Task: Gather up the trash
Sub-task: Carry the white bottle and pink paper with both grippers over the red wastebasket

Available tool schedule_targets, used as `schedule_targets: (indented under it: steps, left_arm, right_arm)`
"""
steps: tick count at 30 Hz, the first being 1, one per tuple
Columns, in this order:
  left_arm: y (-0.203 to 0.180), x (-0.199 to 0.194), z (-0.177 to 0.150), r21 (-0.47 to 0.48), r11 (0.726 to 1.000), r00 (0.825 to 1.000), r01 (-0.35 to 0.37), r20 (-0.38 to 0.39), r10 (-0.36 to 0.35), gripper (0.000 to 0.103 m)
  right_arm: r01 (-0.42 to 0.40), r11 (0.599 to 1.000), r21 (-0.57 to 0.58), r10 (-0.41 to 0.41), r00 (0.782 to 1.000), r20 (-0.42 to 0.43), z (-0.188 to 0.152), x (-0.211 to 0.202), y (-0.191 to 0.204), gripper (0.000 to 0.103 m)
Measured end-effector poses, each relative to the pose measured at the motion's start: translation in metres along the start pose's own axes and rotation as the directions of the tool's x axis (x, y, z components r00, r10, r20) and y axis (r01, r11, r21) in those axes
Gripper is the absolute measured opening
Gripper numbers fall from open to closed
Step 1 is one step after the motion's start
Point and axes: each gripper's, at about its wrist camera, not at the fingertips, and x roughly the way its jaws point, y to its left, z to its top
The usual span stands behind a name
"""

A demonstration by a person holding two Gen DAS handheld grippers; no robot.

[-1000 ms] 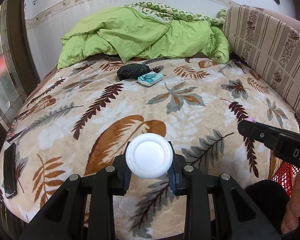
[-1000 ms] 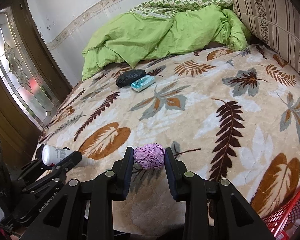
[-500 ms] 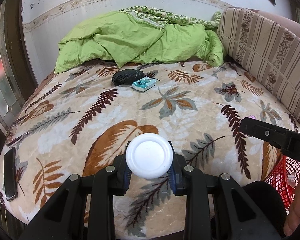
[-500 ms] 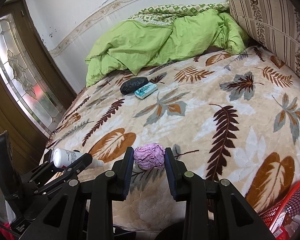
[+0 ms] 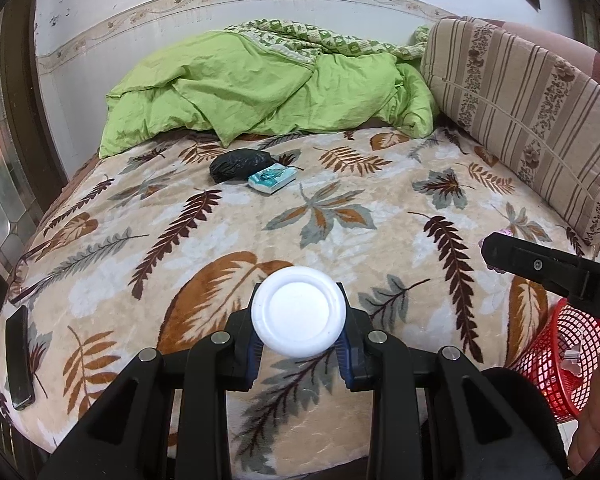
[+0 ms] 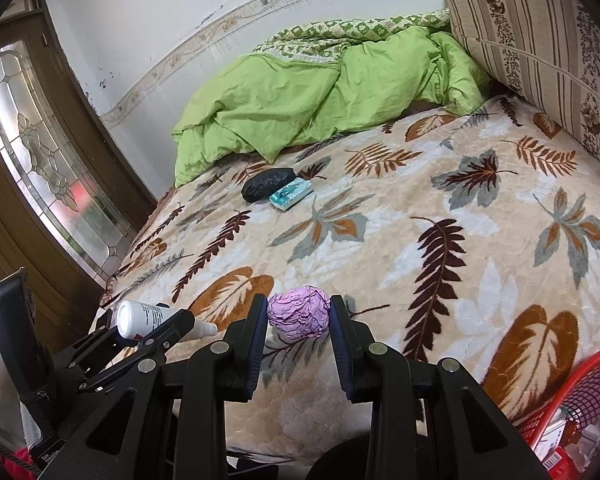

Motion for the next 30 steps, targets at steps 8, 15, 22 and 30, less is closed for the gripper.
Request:
schedule_targets:
  steps: [8, 15, 22, 30]
  left_arm:
    - [-0.035, -0.007, 0.007, 0.071, 0.993, 0.995, 0.095, 0.002, -0.095, 0.029]
    - [-0.096, -0.017, 0.017, 0.175, 0.944, 0.96, 0.28, -0.03, -0.279, 0.029]
    - [-0.178, -0.02, 0.02, 0.237, 0.819, 0.852, 0.523, -0.17, -0.495, 0.029]
    - [-0.234, -0.016, 0.008, 0.287, 0.756, 0.807, 0.589, -0.255, -0.533, 0.029]
  right_arm:
    - [0.04, 0.998, 0.05, -0.041, 0.998, 0.036, 0.002, -0.03, -0.025, 0.032]
    - [0.128, 0.981, 0.148, -0.141, 0.987, 0.077, -0.006, -0.085, -0.073, 0.032]
    - [0.257, 0.924, 0.283, -0.293, 0.952, 0.092, -0.029, -0.15, -0.136, 0.032]
    - [0.332, 0.843, 0.423, -0.393, 0.917, 0.062, -0.061, -0.19, -0.192, 0.032]
